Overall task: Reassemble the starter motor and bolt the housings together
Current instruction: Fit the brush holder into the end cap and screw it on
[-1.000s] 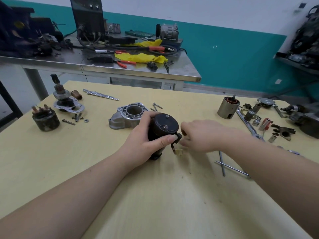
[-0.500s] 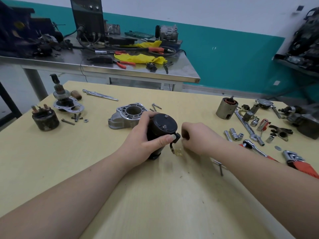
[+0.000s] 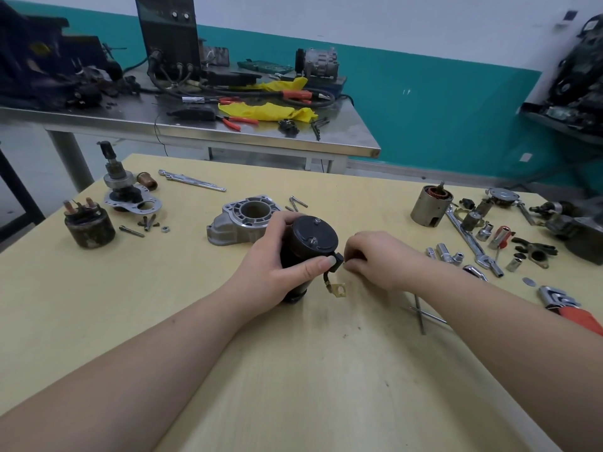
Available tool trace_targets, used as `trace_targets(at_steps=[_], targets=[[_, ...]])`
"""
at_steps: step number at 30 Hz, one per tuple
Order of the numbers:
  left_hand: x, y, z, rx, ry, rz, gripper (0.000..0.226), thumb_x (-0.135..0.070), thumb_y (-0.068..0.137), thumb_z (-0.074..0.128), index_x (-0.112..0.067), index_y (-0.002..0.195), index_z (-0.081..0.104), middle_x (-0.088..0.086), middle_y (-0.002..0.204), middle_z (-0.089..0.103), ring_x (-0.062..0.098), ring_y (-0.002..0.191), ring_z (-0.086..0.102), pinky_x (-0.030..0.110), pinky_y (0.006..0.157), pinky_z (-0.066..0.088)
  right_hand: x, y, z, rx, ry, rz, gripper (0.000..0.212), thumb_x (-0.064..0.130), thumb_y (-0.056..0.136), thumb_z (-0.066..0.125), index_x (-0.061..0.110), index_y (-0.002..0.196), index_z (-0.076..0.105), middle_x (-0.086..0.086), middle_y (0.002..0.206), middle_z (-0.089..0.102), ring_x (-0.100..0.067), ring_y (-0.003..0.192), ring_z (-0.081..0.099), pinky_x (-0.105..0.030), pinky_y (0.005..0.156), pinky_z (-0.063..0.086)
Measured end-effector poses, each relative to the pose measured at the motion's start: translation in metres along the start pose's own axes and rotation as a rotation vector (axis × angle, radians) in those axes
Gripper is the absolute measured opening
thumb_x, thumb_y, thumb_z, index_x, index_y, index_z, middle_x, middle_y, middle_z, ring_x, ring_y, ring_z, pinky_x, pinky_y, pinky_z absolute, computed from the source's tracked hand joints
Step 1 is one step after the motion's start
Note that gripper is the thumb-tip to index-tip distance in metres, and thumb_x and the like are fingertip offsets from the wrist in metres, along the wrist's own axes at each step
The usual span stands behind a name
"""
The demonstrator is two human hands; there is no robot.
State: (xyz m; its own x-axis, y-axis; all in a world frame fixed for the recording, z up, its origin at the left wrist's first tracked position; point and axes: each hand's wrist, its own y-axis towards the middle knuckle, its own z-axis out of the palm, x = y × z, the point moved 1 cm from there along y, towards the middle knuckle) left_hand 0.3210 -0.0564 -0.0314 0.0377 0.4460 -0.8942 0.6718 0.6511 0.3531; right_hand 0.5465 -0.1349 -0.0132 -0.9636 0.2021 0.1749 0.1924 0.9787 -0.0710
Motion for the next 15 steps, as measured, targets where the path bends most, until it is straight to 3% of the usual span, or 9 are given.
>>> trace_targets(at_steps=[3,6,9,12,15], targets=[[0.000,0.000,0.000,-0.002,0.000,0.001,0.057,-0.067,0.079,0.083,-0.059,0.122,0.047,-0.029,0.125,0.069,-0.002,0.119,0.066,0.007,0.091,0.046,0.004,-0.005,-0.006,-0.108,0.101,0.022,0.004,0.025,0.104,0.062,0.024,0.104,0.065,0.011,0.095,0.064,-0.020,0.100,0.065,-0.028,0.080,0.046],[0.000,0.000,0.000,-0.005,-0.001,0.001,0.057,-0.067,0.078,0.083,-0.059,0.122,0.047,-0.029,0.124,0.070,-0.002,0.119,0.066,0.007,0.090,0.046,0.018,-0.015,-0.026,-0.323,0.436,0.014,0.009,0.017,0.097,0.073,0.024,0.095,0.068,0.008,0.083,0.072,-0.018,0.085,0.071,-0.031,0.079,0.057],[0.000,0.001,0.000,0.002,0.000,0.001,0.059,-0.068,0.078,0.084,-0.056,0.124,0.047,-0.028,0.123,0.070,-0.001,0.118,0.067,0.008,0.090,0.047,0.039,-0.031,-0.050,-0.451,0.736,-0.135,0.014,0.011,0.092,0.081,0.024,0.092,0.075,0.004,0.081,0.078,-0.011,0.076,0.074,-0.019,0.067,0.055],[0.001,0.000,0.000,0.007,-0.015,0.000,0.063,-0.066,0.078,0.084,-0.049,0.127,0.048,-0.024,0.119,0.072,0.004,0.114,0.069,0.013,0.091,0.051,0.059,-0.044,-0.058,-0.395,0.643,-0.242,0.015,0.008,0.090,0.082,0.023,0.096,0.082,0.008,0.087,0.079,-0.008,0.084,0.075,-0.019,0.075,0.059],[0.001,0.001,0.000,0.012,-0.023,0.008,0.063,-0.062,0.080,0.084,-0.043,0.128,0.050,-0.020,0.116,0.073,0.007,0.111,0.070,0.016,0.090,0.052,0.070,-0.050,-0.060,-0.383,0.391,-0.295,0.014,0.010,0.094,0.078,0.020,0.103,0.084,0.006,0.097,0.078,-0.008,0.091,0.070,-0.020,0.086,0.056]])
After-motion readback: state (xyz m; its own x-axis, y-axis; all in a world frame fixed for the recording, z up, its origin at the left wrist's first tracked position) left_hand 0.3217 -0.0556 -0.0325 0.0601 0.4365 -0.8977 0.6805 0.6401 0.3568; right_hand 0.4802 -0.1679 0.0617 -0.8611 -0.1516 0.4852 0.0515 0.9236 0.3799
